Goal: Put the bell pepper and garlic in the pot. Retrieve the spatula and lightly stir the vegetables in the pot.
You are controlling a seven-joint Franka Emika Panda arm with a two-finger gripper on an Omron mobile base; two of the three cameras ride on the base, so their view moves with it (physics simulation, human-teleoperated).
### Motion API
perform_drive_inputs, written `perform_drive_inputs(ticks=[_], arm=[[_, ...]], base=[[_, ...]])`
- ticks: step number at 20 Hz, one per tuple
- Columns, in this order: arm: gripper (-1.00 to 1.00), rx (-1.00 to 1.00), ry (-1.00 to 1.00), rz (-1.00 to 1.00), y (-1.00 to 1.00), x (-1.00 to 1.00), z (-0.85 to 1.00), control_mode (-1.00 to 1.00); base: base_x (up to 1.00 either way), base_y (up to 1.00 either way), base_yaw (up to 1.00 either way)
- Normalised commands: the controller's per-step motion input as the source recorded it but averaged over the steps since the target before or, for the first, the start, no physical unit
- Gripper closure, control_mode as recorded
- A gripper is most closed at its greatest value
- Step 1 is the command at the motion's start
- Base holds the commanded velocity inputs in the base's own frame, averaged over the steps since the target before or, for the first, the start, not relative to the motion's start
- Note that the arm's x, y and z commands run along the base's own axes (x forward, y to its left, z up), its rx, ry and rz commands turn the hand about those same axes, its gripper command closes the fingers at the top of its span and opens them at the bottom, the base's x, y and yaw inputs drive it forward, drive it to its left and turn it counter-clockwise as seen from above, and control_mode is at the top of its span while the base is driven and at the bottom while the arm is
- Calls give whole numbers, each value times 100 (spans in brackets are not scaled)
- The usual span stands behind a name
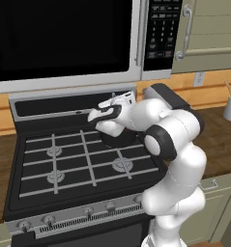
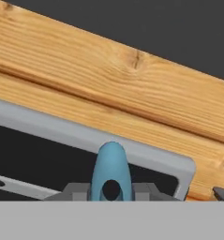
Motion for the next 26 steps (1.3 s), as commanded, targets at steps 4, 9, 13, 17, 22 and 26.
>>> perform_drive_inputs(ticks=[4, 9, 13, 17, 22, 26], arm=[[100, 5, 0, 4, 20, -3, -51, -100], [100, 14, 0, 12, 41, 0, -38, -100], [100, 21, -1, 17, 43, 0, -5, -100], [100, 23, -8, 14, 14, 2, 13, -100], [100, 11, -1, 0, -19, 0, 6, -100], [100, 0, -1, 0, -29, 0, 0, -100]], base=[[0, 0, 0], [0, 0, 0], [0, 0, 0], [0, 0, 0], [0, 0, 0], [0, 0, 0]])
